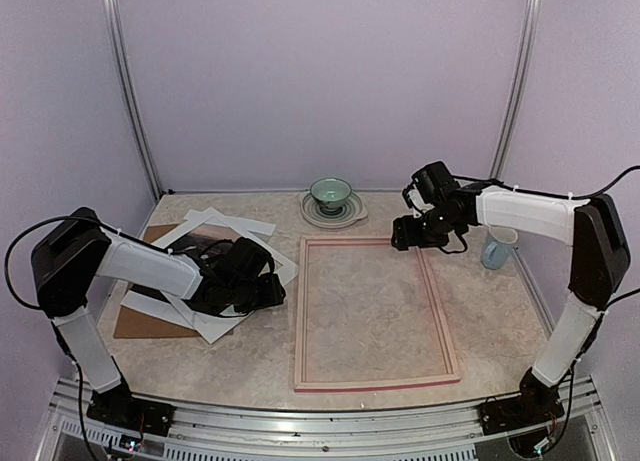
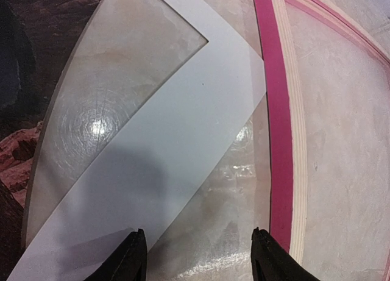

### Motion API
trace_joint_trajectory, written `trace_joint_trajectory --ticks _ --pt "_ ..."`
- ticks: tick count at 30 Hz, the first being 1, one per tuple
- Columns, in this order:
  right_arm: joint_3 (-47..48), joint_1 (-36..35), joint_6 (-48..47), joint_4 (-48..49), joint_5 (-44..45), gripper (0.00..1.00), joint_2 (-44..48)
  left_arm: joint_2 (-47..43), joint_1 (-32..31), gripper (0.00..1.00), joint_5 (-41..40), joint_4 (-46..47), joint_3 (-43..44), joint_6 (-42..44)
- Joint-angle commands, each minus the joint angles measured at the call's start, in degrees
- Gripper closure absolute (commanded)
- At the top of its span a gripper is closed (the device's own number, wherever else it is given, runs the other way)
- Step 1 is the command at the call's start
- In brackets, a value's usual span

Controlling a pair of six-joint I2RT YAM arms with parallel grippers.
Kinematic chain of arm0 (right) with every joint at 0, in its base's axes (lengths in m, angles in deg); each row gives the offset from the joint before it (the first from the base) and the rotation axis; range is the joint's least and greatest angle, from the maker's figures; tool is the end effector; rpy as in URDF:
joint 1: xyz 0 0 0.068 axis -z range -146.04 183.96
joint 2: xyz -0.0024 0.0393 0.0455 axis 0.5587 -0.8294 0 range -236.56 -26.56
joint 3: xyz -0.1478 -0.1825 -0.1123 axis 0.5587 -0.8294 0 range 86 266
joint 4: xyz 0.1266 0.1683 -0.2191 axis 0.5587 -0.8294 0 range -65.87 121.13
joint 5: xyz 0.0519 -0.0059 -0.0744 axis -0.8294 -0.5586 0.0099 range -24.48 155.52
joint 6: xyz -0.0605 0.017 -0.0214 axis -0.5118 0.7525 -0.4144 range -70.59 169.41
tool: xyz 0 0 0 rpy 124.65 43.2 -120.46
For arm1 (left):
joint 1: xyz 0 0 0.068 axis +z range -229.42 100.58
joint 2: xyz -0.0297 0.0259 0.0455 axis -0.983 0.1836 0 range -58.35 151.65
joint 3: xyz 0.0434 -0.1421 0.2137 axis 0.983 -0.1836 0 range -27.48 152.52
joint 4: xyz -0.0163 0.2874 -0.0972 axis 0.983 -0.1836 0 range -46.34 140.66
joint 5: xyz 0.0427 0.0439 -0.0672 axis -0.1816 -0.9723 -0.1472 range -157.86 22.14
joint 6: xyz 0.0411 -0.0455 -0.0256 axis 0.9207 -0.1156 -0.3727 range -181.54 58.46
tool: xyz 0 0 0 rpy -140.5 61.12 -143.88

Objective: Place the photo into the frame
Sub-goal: Press the glass panel against the frame body.

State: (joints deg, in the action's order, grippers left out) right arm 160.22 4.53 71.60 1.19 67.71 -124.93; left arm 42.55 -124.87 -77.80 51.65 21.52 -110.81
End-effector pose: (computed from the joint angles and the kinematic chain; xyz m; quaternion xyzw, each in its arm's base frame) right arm 0.3665 0.2046 0.1955 -0.0541 0.9496 0.1178 0.2854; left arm 0.2681 -0.2593 0.0713 -0.0603 0.9374 -0.1898 0.2858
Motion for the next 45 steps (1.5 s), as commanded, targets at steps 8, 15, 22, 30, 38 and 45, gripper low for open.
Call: trace_joint_trajectory --ticks 8,15,22,30,38,45 --pt "3.73 0.59 1.88 2.68 3.21 0.19 -8.95 -1.09 -1.11 0.38 -0.26 -2.42 -0.89 0.54" --pt "-6.50 0.59 1.01 7.82 4.72 0.01 -0.34 -3.34 -1.13 0.09 -4.09 -5.03 0.89 2.66" --pt "-17.49 0.60 1.07 14.99 -0.09 0.01 8.79 -4.48 -1.21 0.01 -9.16 -10.95 5.84 6.31" --pt "-21.90 0.52 2.14 22.32 -10.72 0.01 12.82 -6.85 -0.58 0.01 -13.50 -16.69 7.56 9.04" --pt "-21.23 -1.14 2.28 25.26 -15.28 0.01 10.39 -2.26 0.98 0.01 -12.87 -23.85 17.25 21.38" --pt "-21.55 -1.51 1.86 26.93 -16.60 0.01 9.56 2.65 2.87 0.01 -3.72 -29.79 26.52 36.18"
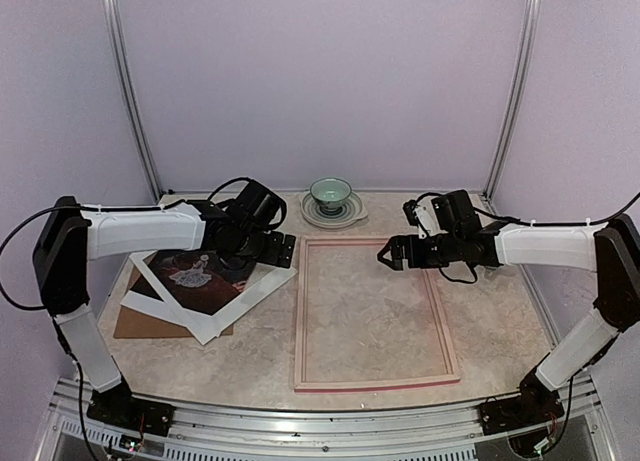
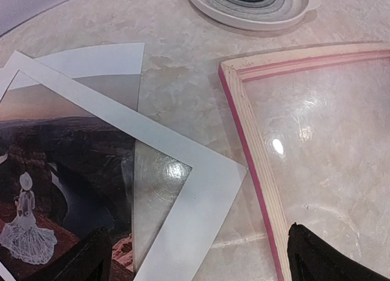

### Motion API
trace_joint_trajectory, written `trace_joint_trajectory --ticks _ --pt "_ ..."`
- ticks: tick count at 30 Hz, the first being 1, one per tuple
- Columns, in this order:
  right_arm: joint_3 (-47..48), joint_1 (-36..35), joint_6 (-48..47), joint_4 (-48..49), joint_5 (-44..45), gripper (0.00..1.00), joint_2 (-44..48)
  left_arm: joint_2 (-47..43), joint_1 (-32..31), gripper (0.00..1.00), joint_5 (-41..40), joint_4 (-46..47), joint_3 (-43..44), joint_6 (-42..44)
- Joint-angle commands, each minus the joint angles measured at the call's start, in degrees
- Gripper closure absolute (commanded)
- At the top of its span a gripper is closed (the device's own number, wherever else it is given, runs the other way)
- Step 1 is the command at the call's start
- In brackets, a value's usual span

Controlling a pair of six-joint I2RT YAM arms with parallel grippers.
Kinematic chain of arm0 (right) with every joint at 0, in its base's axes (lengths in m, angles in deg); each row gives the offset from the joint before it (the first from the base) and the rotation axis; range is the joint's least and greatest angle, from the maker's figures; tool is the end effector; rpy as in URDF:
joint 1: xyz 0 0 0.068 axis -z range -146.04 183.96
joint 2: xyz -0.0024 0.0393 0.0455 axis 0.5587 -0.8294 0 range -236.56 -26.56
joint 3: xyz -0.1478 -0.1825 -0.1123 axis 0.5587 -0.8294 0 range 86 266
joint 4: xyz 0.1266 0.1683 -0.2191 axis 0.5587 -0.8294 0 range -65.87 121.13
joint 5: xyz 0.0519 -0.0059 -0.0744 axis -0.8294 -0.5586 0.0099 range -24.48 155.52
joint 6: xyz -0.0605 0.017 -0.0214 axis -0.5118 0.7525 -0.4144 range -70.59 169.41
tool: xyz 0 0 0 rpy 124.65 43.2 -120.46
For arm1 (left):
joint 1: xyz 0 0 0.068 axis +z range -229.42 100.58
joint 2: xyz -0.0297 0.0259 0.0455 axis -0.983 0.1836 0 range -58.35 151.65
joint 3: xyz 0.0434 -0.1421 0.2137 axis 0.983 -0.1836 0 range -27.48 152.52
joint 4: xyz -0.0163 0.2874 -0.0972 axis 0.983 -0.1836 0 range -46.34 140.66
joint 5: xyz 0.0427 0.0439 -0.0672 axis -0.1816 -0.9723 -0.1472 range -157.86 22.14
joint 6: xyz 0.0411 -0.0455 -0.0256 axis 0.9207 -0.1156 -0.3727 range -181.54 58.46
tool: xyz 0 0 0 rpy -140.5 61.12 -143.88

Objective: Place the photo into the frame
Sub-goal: Press the glass panel against the frame body, then pick up the mat board from the photo.

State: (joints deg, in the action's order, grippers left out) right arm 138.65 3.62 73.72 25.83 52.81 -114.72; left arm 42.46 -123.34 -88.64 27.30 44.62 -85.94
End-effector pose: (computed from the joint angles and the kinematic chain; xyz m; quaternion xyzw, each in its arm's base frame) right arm 0.3199 0.2008 0.1630 -0.0935 0.9000 0.2793 0.3213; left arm 0.3197 -0.2818 0.1763 0.0999 0.9267 -0.0383 0.3602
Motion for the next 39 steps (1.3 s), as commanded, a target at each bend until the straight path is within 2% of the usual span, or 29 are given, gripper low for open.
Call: trace_joint_trajectory --ticks 1,6,14,20,22,24,29,33,35,39 --pt "0.11 -0.64 -0.47 2.29 -1.70 0.01 -0.61 3.21 1.87 0.01 10.13 -5.81 3.95 12.78" --pt "1.17 -0.59 -1.61 1.05 -1.77 0.01 0.27 5.85 4.38 0.01 15.12 -7.70 5.13 16.91" --pt "2.79 -0.59 -5.05 -0.64 -1.17 0.01 2.97 6.07 10.13 0.01 18.53 -6.82 6.57 15.96" --pt "10.80 -0.47 -9.48 -5.36 -2.18 0.01 -0.07 7.16 10.61 0.01 19.05 -3.88 5.23 17.85" --pt "11.03 0.25 -9.14 -3.53 -4.43 0.01 -0.33 6.71 11.23 0.01 19.05 -0.87 2.79 18.37" --pt "10.03 1.43 -8.19 -0.35 -7.37 0.01 -0.70 6.47 12.53 0.01 20.36 -0.90 3.86 18.08" --pt "5.49 2.31 -6.58 5.12 -11.62 0.01 -2.31 4.54 17.31 0.01 27.44 1.28 3.47 15.85" --pt "5.29 2.31 -4.02 5.18 -14.90 0.01 -4.93 0.90 19.00 0.01 23.12 1.52 2.64 13.73" --pt "4.34 2.16 -3.29 9.05 -14.62 0.01 -5.26 -1.10 18.61 0.01 20.30 1.66 1.63 12.46" --pt "6.94 0.06 -2.49 14.07 -9.87 0.01 -7.56 -4.62 16.34 0.01 8.30 -2.37 2.25 9.52"
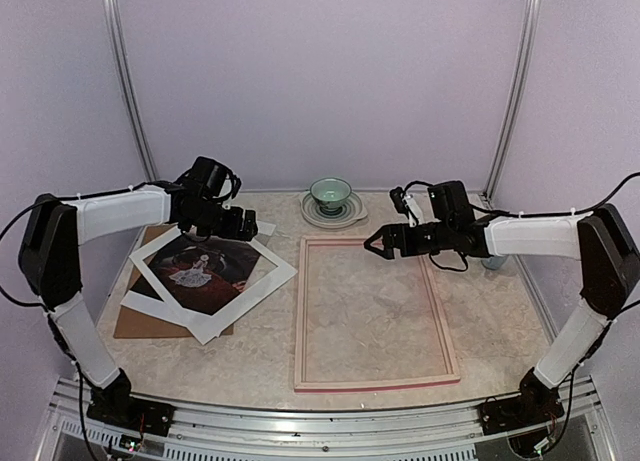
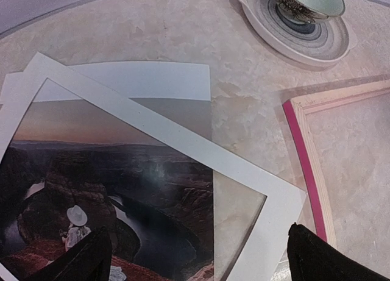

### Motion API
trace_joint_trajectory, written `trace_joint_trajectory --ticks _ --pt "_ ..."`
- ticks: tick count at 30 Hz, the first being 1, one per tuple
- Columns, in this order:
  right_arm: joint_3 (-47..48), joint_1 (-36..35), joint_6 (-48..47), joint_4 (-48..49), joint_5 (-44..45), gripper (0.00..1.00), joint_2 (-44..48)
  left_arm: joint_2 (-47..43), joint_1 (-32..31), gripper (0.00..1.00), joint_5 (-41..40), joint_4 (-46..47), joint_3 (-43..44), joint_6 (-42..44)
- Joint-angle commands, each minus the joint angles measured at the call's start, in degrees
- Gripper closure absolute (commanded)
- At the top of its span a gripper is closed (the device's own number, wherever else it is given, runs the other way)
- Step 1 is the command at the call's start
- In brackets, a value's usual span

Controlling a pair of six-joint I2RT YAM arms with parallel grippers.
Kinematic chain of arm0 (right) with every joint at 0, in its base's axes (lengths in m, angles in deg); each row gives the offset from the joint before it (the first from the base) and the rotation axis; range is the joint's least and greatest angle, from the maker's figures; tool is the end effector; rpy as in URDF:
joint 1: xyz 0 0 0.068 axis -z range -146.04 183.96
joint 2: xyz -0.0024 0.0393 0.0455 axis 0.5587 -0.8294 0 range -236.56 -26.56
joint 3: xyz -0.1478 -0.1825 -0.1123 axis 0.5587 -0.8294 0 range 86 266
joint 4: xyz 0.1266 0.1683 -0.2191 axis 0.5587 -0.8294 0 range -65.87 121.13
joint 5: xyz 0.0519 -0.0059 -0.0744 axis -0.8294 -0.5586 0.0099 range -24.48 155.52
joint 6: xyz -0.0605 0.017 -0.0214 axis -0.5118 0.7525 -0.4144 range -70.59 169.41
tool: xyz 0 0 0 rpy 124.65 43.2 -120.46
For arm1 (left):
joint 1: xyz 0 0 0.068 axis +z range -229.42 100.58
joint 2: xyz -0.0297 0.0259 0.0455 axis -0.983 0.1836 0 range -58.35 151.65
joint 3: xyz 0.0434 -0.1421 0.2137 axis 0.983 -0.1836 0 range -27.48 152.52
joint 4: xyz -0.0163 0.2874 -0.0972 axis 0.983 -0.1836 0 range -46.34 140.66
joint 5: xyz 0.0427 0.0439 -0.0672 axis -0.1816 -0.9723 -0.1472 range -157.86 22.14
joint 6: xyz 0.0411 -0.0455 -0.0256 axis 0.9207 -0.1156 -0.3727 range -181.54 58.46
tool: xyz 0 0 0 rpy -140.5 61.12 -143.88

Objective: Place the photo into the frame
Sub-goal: Pick up the mat board from the photo.

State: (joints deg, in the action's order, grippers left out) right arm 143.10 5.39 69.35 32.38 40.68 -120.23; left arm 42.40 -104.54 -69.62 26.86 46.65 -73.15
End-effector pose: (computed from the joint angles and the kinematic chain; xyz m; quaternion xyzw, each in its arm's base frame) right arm 0.3441 0.2127 0.1691 -0.1637 0.8576 0.3584 0.3304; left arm 0.3932 -0.1825 0.1863 0.1055 0.9349 -0.0929 0.3258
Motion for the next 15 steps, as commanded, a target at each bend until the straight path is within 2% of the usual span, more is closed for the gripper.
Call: trace_joint_trajectory --ticks 1,4,7,9,11,15 --pt "4.93 -2.74 3.16 6.96 3.57 0.01 -3.44 -5.57 -3.50 0.01 -13.81 -2.74 0.46 -4.01" --pt "12.92 -6.98 9.84 4.86 4.64 0.01 -7.88 -7.97 -6.42 0.01 -17.33 -5.27 2.02 -6.65" --pt "19.21 -12.36 17.87 4.14 3.62 0.01 -11.10 -10.87 -7.23 0.01 -12.52 -4.75 -0.23 -9.86" --pt "22.71 -15.98 20.53 3.09 6.07 0.01 -12.45 -13.07 -6.95 0.01 -10.45 -3.19 -2.78 -11.34" --pt "27.10 -18.99 23.32 0.65 8.88 0.01 -14.46 -15.32 -5.91 0.01 -10.19 -2.61 -4.90 -13.24" --pt "33.55 -23.01 30.73 -0.87 7.71 0.01 -20.98 -20.18 -1.09 0.01 -5.12 1.60 -11.13 -17.76"
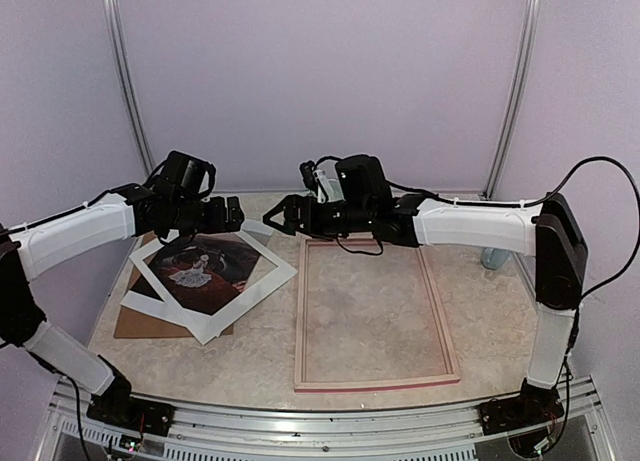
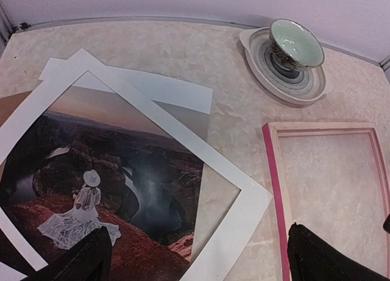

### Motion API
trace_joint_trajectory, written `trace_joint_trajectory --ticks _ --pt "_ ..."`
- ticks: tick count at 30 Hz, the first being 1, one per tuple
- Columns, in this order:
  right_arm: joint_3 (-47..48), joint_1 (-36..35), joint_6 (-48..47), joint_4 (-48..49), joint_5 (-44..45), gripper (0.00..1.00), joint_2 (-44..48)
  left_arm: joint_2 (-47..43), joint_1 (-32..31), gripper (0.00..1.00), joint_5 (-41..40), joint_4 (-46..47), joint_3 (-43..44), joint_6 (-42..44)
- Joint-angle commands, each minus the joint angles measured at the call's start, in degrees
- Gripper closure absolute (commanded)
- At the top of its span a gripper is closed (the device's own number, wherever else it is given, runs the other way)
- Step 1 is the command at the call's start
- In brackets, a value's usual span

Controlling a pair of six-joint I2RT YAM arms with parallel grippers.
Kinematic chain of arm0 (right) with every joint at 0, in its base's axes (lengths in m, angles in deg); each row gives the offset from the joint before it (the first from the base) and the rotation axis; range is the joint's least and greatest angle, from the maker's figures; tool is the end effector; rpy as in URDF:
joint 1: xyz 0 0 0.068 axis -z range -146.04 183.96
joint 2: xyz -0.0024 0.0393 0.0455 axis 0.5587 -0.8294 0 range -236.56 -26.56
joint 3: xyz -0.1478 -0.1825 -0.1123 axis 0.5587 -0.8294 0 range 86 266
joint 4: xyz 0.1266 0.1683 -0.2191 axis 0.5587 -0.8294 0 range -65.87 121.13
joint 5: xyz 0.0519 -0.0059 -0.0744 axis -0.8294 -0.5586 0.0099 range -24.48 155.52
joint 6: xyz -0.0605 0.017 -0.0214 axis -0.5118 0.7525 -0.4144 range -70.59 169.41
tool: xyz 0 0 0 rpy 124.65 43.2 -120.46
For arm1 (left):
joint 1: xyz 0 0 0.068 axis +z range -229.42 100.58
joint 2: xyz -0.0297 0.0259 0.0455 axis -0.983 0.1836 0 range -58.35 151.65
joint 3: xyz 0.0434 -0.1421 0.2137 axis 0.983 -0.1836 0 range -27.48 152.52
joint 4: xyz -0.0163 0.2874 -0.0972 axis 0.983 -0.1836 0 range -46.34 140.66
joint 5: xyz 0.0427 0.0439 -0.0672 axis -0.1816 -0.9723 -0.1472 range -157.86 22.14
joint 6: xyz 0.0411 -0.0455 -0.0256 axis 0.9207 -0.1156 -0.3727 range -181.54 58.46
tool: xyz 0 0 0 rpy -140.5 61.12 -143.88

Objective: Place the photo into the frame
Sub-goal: Pick up the mat board from the photo.

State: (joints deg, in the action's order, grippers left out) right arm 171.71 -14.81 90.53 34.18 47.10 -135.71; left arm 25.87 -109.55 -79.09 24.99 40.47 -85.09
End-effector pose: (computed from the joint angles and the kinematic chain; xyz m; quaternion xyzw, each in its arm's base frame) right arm 0.3223 0.3933 0.2473 -0.1452 0.8026 0.4910 0.3059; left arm 0.3366 -0.1834 0.2557 0.0124 0.9098 -0.1032 0.4019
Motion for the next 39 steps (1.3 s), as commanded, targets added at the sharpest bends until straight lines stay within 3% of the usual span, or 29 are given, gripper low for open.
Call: trace_joint_trajectory --ticks 1,9,16,29,39 --pt "5.93 -3.70 10.99 -2.69 1.83 0.01 -6.95 -4.63 5.07 0.01 6.07 4.97 -6.70 -6.76" --pt "12.56 -8.31 21.23 -2.70 7.60 0.01 -16.26 -11.28 11.10 0.01 8.61 8.18 -15.17 -8.22" --pt "9.87 -10.90 32.14 -0.71 10.64 0.01 -18.46 -13.94 11.30 0.01 8.27 11.64 -19.40 -10.79" --pt "7.69 -14.08 43.14 1.43 19.14 0.01 -19.94 -21.02 14.41 0.01 6.59 12.00 -25.87 -12.30" --pt "7.40 -14.16 48.91 2.19 20.61 0.04 -22.95 -23.46 14.88 0.01 6.78 11.82 -26.81 -12.18"
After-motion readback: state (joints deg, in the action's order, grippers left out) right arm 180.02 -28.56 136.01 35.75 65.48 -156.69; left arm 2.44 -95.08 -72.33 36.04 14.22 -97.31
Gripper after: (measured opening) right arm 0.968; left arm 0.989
